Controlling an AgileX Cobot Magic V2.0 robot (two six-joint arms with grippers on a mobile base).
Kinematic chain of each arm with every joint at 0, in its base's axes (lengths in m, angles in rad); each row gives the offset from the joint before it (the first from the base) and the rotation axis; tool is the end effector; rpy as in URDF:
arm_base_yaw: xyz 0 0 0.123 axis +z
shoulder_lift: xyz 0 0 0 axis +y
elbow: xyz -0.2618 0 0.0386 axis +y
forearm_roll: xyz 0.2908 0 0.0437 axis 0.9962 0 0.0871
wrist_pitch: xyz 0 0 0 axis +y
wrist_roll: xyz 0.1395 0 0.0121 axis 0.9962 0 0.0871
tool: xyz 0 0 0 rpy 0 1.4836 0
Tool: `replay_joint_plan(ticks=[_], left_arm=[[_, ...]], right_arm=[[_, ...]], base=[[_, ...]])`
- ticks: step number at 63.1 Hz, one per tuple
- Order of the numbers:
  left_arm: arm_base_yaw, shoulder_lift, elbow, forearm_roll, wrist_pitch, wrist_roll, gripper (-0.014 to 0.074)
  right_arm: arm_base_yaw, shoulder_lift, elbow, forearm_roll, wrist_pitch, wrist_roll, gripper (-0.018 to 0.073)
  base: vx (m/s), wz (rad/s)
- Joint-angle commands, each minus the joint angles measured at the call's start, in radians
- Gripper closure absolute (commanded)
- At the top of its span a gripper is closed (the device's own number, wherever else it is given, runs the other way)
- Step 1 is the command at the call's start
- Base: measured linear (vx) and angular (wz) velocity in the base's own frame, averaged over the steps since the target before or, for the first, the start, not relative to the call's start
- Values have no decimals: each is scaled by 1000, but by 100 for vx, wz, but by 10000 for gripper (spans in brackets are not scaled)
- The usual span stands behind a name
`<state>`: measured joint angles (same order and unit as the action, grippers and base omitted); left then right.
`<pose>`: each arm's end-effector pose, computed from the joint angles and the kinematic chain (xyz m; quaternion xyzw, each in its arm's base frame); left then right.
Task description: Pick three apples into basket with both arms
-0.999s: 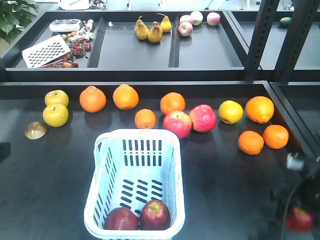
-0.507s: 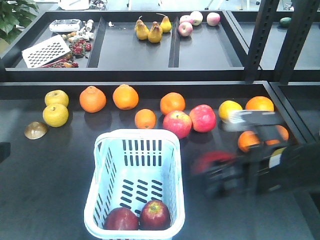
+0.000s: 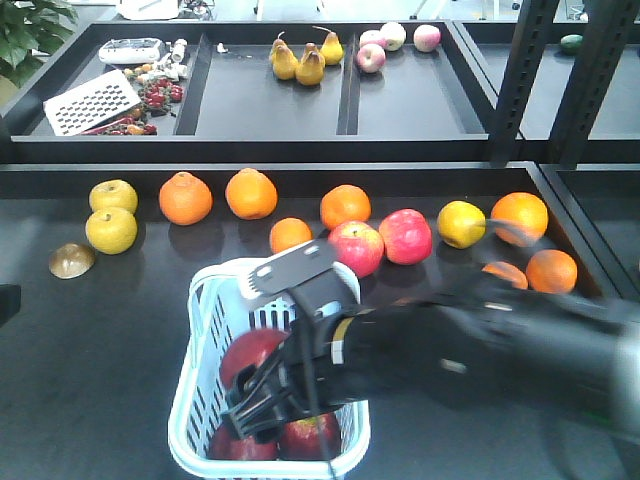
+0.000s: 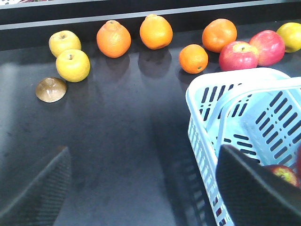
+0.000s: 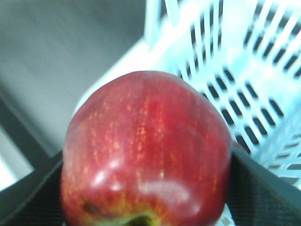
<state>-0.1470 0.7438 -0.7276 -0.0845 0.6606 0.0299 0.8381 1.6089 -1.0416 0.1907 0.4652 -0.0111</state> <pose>0.2376 -0.0425 0.2900 0.0607 0.8793 -0.0661 0.4677 0.2585 0.3051 0.1512 -0.3284 0.8910 0.1843 0.2536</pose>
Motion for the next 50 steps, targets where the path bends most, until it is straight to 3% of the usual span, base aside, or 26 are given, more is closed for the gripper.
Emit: replay_joint_plan(ticks=[1, 11, 22, 32, 39, 50], left_arm=[[2, -5, -27, -5, -60, -10, 8], [2, -5, -27, -5, -60, -10, 8], [2, -5, -27, -5, -60, -10, 8], [2, -5, -27, -5, -60, -10, 8], [2, -5, -27, -5, -60, -10, 8], [2, -5, -27, -5, -60, -10, 8]], right_arm=[[-1, 9, -78, -31, 1, -17, 22], [-1, 21, -115, -84, 1, -7, -171], [-1, 10, -132, -131, 21, 46, -159], [-7, -23, -130, -248, 107, 120, -132], [-69, -66, -125, -263, 171, 141, -121], [-229, -148, -124, -263, 265, 113, -113]], base=[[0, 0], [0, 0], [0, 0], [0, 0], [0, 0], [0, 0]])
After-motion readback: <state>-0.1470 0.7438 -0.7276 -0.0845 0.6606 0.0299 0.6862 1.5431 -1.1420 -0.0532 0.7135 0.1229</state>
